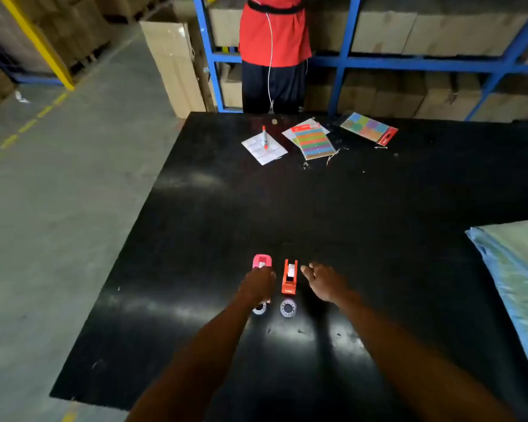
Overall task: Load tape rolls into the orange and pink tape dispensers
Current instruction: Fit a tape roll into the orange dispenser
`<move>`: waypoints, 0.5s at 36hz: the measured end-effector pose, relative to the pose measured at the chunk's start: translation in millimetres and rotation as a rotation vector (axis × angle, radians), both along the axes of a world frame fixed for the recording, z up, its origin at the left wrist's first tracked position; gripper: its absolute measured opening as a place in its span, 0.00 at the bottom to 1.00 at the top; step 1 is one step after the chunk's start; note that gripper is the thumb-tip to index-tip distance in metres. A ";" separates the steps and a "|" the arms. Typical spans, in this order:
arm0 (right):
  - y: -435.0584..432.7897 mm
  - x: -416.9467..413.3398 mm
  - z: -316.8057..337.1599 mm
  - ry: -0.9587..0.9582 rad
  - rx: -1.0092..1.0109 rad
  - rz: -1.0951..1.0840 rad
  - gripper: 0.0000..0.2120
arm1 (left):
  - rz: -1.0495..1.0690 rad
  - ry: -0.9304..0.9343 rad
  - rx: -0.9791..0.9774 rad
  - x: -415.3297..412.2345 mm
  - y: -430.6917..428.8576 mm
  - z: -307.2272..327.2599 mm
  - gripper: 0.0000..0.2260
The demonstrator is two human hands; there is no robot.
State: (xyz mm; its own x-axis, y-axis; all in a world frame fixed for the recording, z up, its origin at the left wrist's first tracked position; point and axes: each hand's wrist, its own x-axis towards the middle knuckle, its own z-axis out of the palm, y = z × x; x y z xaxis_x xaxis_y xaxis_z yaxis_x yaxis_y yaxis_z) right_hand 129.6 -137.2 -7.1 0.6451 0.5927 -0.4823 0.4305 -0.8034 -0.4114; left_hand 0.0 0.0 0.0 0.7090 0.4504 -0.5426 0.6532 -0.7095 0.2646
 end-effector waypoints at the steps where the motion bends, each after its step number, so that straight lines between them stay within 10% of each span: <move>1: 3.7 -2.5 -7.2 0.018 0.004 -0.029 0.26 | -0.061 0.032 -0.021 3.6 1.3 -13.1 0.13; 8: 22.2 -18.4 -51.2 0.118 0.067 -0.169 0.26 | -0.071 0.008 -0.160 20.3 -3.9 -12.2 0.25; 18: 32.0 -31.9 -34.3 0.223 0.259 -0.458 0.19 | -0.098 -0.226 -0.227 29.4 2.6 -17.6 0.07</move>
